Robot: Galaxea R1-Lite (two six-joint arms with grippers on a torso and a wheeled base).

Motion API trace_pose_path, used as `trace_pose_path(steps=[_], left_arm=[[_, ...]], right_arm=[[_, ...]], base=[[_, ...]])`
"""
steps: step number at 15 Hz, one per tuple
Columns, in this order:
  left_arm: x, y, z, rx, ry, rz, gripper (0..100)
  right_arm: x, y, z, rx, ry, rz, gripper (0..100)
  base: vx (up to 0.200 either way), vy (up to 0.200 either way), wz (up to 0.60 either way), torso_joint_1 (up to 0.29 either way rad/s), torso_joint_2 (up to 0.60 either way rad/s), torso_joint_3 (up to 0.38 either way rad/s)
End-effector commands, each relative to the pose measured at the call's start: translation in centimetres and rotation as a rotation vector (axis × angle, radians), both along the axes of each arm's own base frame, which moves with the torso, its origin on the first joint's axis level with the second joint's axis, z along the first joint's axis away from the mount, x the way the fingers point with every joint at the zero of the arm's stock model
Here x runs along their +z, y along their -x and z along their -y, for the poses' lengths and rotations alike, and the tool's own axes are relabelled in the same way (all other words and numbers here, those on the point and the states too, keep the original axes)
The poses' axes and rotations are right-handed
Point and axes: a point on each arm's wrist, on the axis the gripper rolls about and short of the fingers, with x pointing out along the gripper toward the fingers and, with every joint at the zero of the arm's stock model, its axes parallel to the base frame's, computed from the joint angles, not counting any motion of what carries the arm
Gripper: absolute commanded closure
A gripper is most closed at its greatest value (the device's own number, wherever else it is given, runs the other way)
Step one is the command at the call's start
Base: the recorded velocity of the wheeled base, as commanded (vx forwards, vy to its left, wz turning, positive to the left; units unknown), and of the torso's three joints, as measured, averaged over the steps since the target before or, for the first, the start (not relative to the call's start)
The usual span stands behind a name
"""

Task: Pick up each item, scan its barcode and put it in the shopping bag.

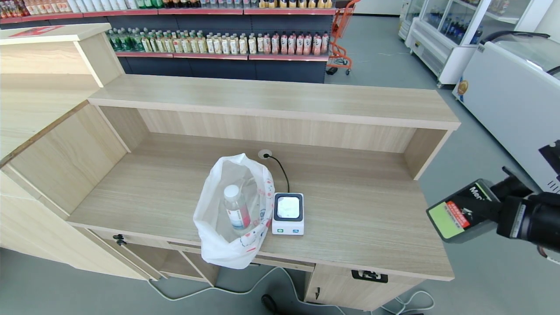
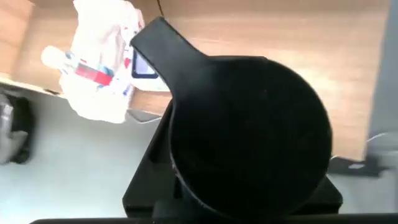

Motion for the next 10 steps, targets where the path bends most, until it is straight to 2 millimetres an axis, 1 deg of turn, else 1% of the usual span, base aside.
trace_pose_path(steps=[1, 3, 5, 7, 10], left_arm=[[0.0, 0.0, 0.0, 0.0, 0.0, -0.002, 100], [0.0, 0.0, 0.0, 0.0, 0.0, -0.001, 100], [0.0, 0.0, 0.0, 0.0, 0.0, -0.001, 100], [0.0, 0.0, 0.0, 0.0, 0.0, 0.001, 100], [0.0, 0.0, 0.0, 0.0, 0.0, -0.002, 100]], right_arm=[[-0.8, -3.5, -1.1, 0.01, -0.093, -0.138, 100], [-1.2, -4.3, -1.3, 0.06, -0.117, -0.17, 100], [-1.5, -4.9, -1.6, 0.071, -0.114, -0.184, 100], [-1.4, -5.1, -1.7, 0.077, -0.115, -0.175, 100], [-0.9, -4.8, -2.1, 0.097, -0.119, -0.152, 100]], base=[[0.0, 0.0, 0.0, 0.0, 0.0, 0.0], [0.0, 0.0, 0.0, 0.0, 0.0, 0.0], [0.0, 0.0, 0.0, 0.0, 0.0, 0.0], [0.0, 0.0, 0.0, 0.0, 0.0, 0.0], [0.0, 0.0, 0.0, 0.0, 0.0, 0.0]])
